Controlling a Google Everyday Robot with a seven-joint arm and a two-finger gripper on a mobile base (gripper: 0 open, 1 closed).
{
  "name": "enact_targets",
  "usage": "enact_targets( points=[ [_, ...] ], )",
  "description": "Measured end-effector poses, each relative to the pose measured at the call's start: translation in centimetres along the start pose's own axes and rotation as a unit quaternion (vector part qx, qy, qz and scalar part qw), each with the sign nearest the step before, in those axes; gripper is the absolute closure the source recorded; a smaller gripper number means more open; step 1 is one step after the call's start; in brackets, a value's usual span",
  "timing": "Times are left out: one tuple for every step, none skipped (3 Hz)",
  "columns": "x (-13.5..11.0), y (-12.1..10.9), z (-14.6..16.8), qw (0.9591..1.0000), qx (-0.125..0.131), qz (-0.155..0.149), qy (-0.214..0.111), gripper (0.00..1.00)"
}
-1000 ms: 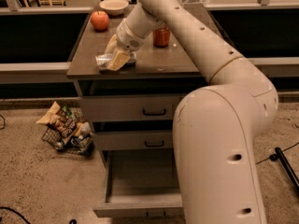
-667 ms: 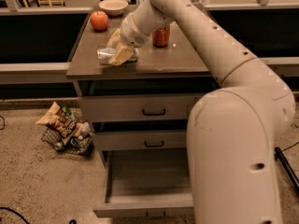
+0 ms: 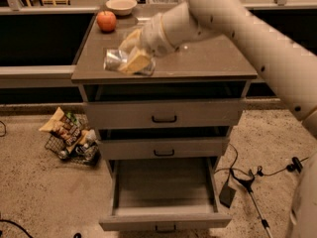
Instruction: Place redbull can into bottom drawer
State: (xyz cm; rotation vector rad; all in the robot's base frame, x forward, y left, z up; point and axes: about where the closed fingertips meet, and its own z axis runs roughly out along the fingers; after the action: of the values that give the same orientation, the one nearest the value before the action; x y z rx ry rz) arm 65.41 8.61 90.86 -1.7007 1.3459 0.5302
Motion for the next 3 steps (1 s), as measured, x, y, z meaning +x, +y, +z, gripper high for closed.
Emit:
enact_targets(
  points=[
    [1.9, 5.7, 2.2, 0.9953, -0.036, 0.084, -0.03, 1.0],
    [1.9, 5.7, 2.2, 0.9954, -0.036, 0.084, -0.03, 1.0],
    [5.5, 7.6, 2.5, 0.9927, -0.029, 0.117, 0.0, 1.0]
  ],
)
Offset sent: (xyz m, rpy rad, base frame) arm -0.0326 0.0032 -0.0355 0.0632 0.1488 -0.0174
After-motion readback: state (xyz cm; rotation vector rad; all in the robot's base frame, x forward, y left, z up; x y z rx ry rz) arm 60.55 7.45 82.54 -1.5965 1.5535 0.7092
